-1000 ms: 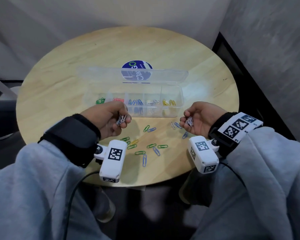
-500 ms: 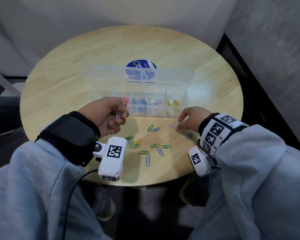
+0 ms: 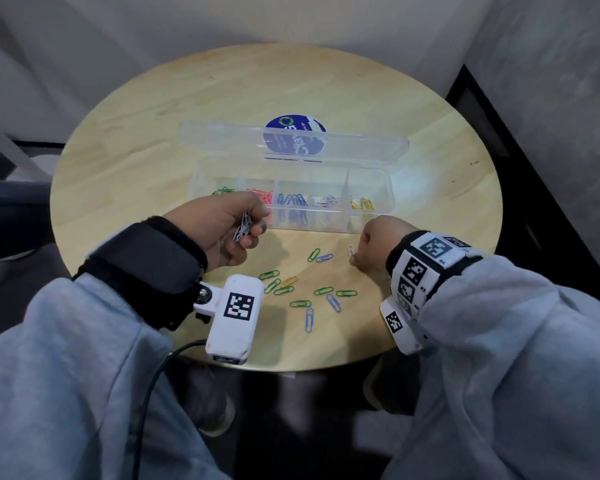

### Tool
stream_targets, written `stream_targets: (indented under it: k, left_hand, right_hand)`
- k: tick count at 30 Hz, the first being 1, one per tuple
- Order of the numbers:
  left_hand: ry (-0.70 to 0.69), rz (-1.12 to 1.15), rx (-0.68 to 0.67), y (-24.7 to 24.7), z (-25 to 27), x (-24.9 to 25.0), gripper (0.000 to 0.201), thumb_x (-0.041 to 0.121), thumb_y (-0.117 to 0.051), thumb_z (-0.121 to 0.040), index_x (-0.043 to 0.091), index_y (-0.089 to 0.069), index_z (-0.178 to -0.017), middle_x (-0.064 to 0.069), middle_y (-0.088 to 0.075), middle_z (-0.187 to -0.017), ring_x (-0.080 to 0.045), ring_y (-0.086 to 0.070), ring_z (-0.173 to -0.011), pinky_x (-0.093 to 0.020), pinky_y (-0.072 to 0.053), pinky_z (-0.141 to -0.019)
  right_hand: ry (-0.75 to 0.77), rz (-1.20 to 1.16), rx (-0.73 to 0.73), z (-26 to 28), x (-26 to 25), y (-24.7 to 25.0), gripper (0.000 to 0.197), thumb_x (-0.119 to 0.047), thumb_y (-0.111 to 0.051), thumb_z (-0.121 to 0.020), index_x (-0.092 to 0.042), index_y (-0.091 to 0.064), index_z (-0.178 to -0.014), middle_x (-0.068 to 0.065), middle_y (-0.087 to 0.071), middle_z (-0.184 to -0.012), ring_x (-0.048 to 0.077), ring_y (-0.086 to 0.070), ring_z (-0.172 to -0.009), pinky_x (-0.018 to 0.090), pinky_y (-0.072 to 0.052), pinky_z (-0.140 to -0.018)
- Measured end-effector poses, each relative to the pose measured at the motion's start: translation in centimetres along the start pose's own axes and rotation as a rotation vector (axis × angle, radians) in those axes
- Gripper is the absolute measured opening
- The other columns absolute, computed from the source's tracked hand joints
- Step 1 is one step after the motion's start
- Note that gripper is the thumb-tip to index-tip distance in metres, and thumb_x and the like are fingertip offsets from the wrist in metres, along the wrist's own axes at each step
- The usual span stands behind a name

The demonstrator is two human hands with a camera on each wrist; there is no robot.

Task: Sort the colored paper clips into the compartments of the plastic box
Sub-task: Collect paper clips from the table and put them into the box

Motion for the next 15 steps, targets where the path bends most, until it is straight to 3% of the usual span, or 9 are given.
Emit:
stream_targets:
  k: [4,8,11,13,15]
  left_hand:
    - [0.001,0.016,0.021,0.4,0.3,0.0,0.023,0.01,-0.043,-0.085,0.017,-0.039,-0.064,0.003,-0.043,-0.05,-0.006,-0.032,-0.036,-0.009,-0.016,-0.032]
    - [0.0,0.005,0.036,0.4,0.5,-0.1,0.022,0.01,-0.044,-0.086,0.017,-0.04,-0.065,0.003,-0.044,-0.05,-0.006,-0.032,-0.036,-0.01,-0.016,-0.033]
    - [0.006,-0.016,0.038,0.3,0.5,0.0,0.022,0.01,-0.044,-0.086,0.017,-0.041,-0.065,0.002,-0.043,-0.051,-0.006,-0.032,-0.037,-0.01,-0.016,-0.033]
    - [0.001,-0.027,0.041,0.3,0.5,0.1,0.022,0.01,-0.044,-0.086,0.017,-0.04,-0.065,0.002,-0.043,-0.051,-0.006,-0.032,-0.037,-0.009,-0.016,-0.032]
    - [-0.007,-0.027,0.043,0.4,0.4,0.3,0.023,0.01,-0.044,-0.086,0.017,-0.039,-0.065,0.002,-0.043,-0.051,-0.006,-0.032,-0.037,-0.009,-0.016,-0.032]
  right_hand:
    - [-0.016,0.093,-0.049,-0.5,-0.7,-0.4,0.031,-0.033,-0.053,-0.085,-0.014,-0.043,-0.062,0.003,-0.047,-0.067,0.026,-0.047,-0.073,0.028,-0.042,-0.069]
    - [0.021,0.102,-0.097,-0.2,-0.9,-0.3,0.013,-0.02,-0.057,-0.079,-0.014,-0.051,-0.07,0.004,-0.052,-0.077,0.024,-0.05,-0.071,0.026,-0.043,-0.062]
    - [0.088,0.039,-0.061,0.6,-0.2,0.4,0.012,-0.018,-0.062,-0.081,-0.017,-0.052,-0.075,0.0,-0.052,-0.074,0.02,-0.05,-0.071,0.022,-0.037,-0.052]
    - [0.115,-0.042,-0.008,1.0,0.7,0.9,0.017,-0.016,-0.067,-0.078,-0.023,-0.051,-0.074,-0.004,-0.051,-0.072,0.015,-0.05,-0.066,0.022,-0.038,-0.053]
    - [0.108,-0.067,-0.018,1.3,1.3,0.9,0.023,-0.015,-0.067,-0.075,-0.029,-0.05,-0.07,-0.007,-0.052,-0.068,0.016,-0.054,-0.065,0.025,-0.046,-0.062]
Point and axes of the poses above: each hand's wrist, its own z-axis away from the middle knuckle, its own y-axis out of the back of the hand, x = y × z, the point moved 4 cm from there along -z, towards the middle knuckle
